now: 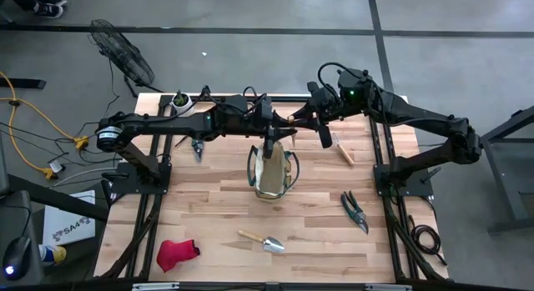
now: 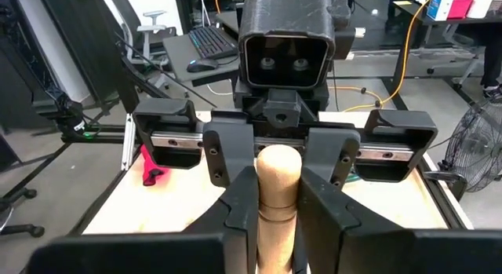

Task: Pick & Place Garden tools in Gardening bag
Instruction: Put the top trowel into the gardening bag

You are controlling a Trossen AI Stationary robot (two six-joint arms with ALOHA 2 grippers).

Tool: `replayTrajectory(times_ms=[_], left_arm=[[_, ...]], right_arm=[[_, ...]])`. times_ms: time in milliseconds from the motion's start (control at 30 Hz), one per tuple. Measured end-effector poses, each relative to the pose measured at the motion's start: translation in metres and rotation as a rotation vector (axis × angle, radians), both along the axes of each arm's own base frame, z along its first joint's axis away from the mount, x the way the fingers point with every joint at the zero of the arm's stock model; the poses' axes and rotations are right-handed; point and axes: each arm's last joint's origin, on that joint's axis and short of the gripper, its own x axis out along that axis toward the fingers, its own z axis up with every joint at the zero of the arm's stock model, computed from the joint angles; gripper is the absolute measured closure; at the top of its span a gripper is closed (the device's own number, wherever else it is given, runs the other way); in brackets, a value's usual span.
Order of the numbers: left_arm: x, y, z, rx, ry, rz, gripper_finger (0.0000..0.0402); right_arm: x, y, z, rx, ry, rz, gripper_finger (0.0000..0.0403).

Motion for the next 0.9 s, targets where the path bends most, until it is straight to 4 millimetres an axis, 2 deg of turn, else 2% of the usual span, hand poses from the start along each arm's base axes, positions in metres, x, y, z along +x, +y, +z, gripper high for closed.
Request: replayTrajectory(times_ms=[400,700,900], left_arm=[[0.000,0.000,-0.001,0.001,0.015,-0.020,0.0292],[-0.011,-0.001,-0.004,0.014,0.132,0.023,0.0291],[-0.018,-0.001,0.005,0.051,0.119,0.064,0.0291]], right_arm=[[-0.001,-0.002,0.000,0.010,0.014,-0.043,0.0348],[-0.015,0.000,0.003,-0.004,0.052,-0.114,0.0348],[-0.027,0.001,0.002,-0.006,0.113,-0.168,0.0348]])
